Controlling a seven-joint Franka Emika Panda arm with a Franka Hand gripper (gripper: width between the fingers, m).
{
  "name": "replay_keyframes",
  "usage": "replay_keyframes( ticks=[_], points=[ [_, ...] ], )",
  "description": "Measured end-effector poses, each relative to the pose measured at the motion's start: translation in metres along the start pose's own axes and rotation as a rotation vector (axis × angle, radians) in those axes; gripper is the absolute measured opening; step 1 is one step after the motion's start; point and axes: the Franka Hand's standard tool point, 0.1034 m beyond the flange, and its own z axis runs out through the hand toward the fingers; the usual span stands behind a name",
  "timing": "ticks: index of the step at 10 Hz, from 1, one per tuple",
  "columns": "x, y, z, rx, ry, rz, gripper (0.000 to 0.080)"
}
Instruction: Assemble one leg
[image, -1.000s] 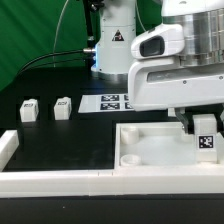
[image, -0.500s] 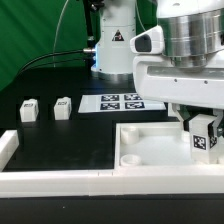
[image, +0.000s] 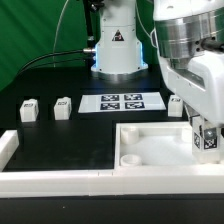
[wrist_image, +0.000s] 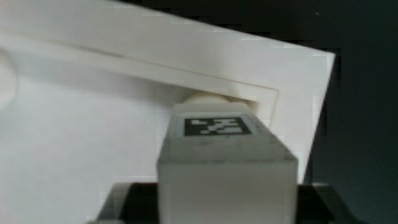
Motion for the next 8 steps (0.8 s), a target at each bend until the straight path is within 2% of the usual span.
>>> replay_keyframes(
  ticks=[3, 5, 6, 7, 8],
  points=[
    [-0.0033, -0.0010, 0.0002, 0.007, -0.019, 0.330, 0.0294],
    [-0.0030, -0.0013, 0.0000, 0.008, -0.016, 0.384, 0.0294],
    [-0.0033, -0.0010, 0.0005, 0.008, -0.016, 0.372, 0.0400],
    [-0.0035, -0.0010, 0.0005, 0.008, -0.016, 0.330, 0.0400],
    [-0.0037, -0.0010, 0.0006, 0.008, -0.015, 0.314, 0.0567]
  ],
)
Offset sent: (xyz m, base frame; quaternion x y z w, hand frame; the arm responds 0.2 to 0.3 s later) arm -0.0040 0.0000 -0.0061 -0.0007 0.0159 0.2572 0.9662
